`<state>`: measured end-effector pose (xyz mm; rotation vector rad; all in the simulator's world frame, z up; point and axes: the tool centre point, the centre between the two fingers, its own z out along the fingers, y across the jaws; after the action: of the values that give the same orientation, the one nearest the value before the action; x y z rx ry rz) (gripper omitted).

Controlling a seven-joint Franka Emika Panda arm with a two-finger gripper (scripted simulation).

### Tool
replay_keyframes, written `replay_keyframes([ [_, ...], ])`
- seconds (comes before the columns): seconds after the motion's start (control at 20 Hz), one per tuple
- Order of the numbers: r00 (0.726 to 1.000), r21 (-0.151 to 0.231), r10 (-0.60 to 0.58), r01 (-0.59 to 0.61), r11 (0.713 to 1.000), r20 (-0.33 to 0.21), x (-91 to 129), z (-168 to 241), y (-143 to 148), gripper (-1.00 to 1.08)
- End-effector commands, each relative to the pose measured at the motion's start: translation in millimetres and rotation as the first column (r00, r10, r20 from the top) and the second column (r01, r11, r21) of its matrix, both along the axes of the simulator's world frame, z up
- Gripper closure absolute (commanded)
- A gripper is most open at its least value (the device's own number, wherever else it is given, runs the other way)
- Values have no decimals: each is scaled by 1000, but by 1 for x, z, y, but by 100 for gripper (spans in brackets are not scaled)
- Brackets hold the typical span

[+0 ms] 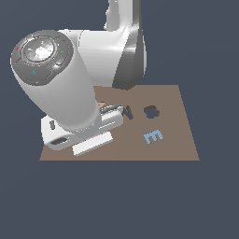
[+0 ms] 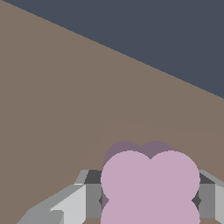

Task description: Insert a designated object into the corresponding slot on a board.

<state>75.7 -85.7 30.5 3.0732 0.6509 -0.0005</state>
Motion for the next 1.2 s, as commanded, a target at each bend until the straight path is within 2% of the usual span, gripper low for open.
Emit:
replay_keyframes([
  [0.0,1000,0,0,0,1000,0,0,-1,0,108],
  [0.65,1000,0,20,-20,1000,1,2,0,1,108],
  [1.15,983,0,182,-182,983,1,18,1,10,108],
])
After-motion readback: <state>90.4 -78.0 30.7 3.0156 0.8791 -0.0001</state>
